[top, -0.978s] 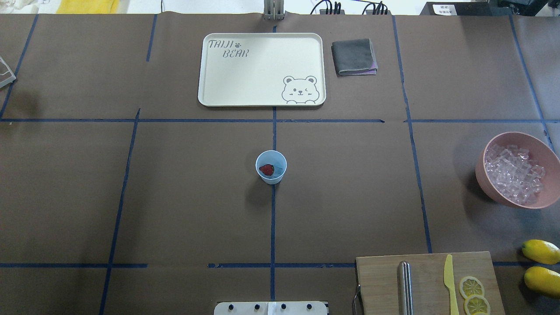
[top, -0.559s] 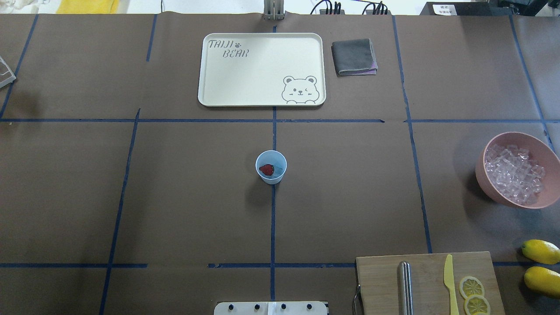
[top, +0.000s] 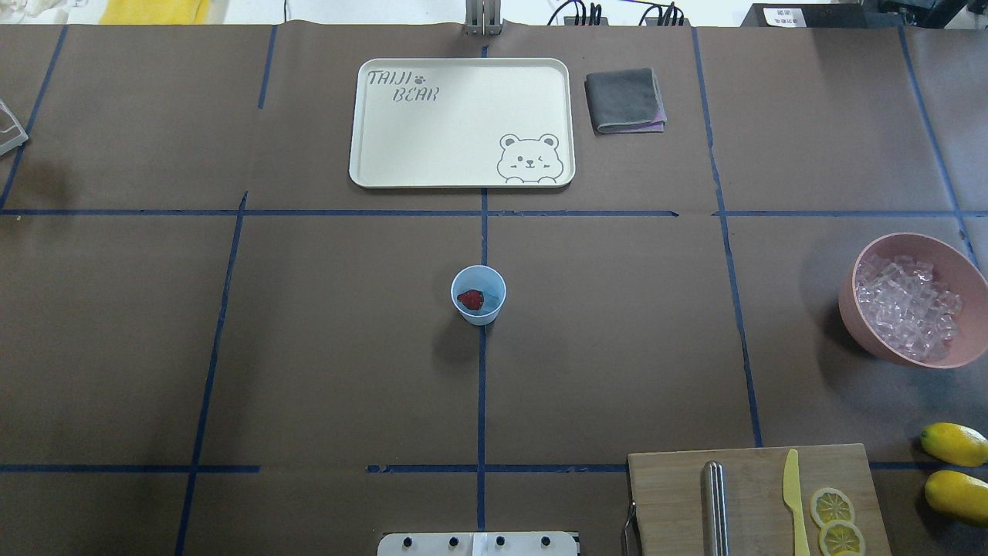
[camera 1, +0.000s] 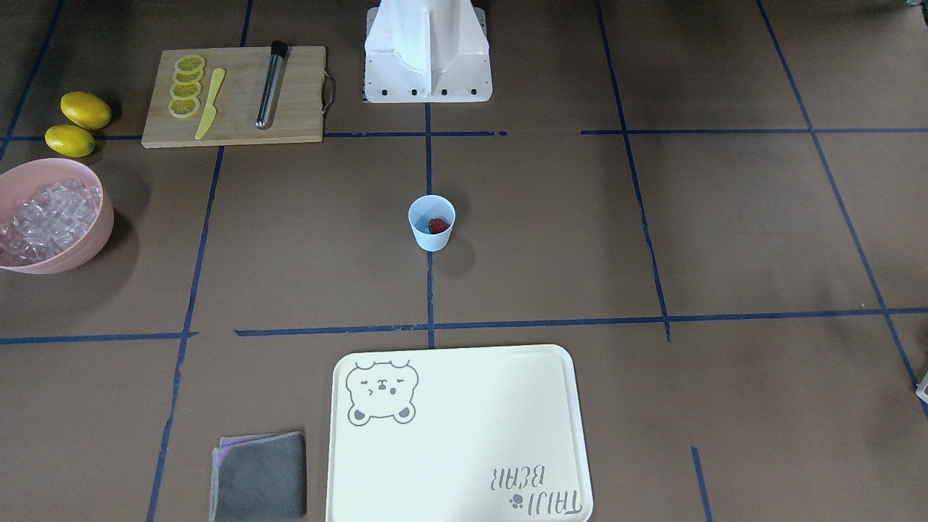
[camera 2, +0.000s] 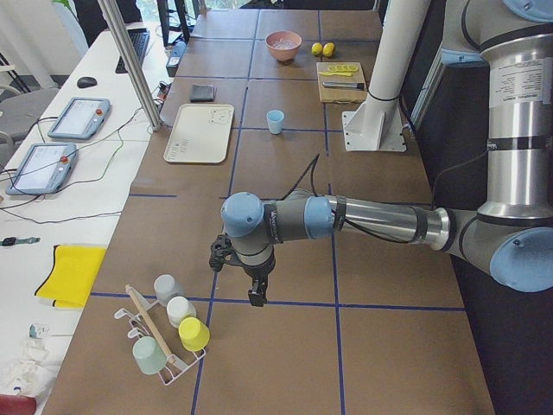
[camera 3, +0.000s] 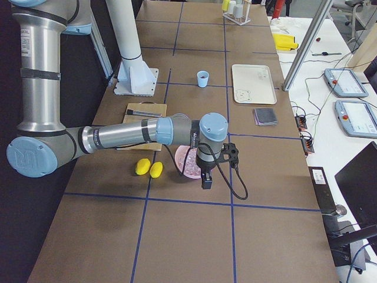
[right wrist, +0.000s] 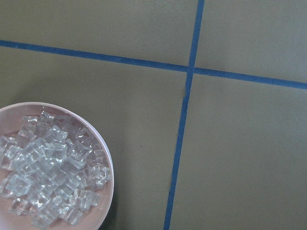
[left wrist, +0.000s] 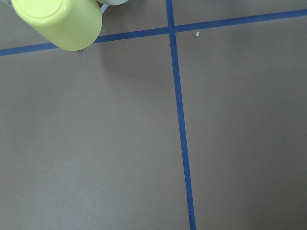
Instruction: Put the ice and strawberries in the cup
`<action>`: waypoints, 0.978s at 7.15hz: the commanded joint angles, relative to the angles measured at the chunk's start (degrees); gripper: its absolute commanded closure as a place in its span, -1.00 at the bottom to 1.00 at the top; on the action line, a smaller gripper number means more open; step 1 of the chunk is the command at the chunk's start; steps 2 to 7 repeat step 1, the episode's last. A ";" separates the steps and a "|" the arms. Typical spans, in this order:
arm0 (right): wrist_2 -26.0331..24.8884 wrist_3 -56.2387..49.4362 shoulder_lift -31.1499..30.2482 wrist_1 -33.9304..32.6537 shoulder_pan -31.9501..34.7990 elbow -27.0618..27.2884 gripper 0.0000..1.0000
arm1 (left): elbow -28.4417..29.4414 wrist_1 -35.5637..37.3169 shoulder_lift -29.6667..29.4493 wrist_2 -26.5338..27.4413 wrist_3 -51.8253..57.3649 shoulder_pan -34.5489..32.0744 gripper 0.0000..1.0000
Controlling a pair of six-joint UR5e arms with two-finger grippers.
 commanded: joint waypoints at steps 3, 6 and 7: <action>-0.09 -0.02 -0.04 0.09 -0.05 -0.06 -1.00 | 0.39 -0.08 -0.36 0.02 0.02 0.15 -1.00; -0.09 -0.02 -0.04 0.09 -0.05 -0.06 -1.00 | 0.39 -0.08 -0.36 0.02 0.02 0.15 -1.00; -0.09 -0.02 -0.04 0.09 -0.05 -0.06 -1.00 | 0.39 -0.08 -0.36 0.02 0.02 0.15 -1.00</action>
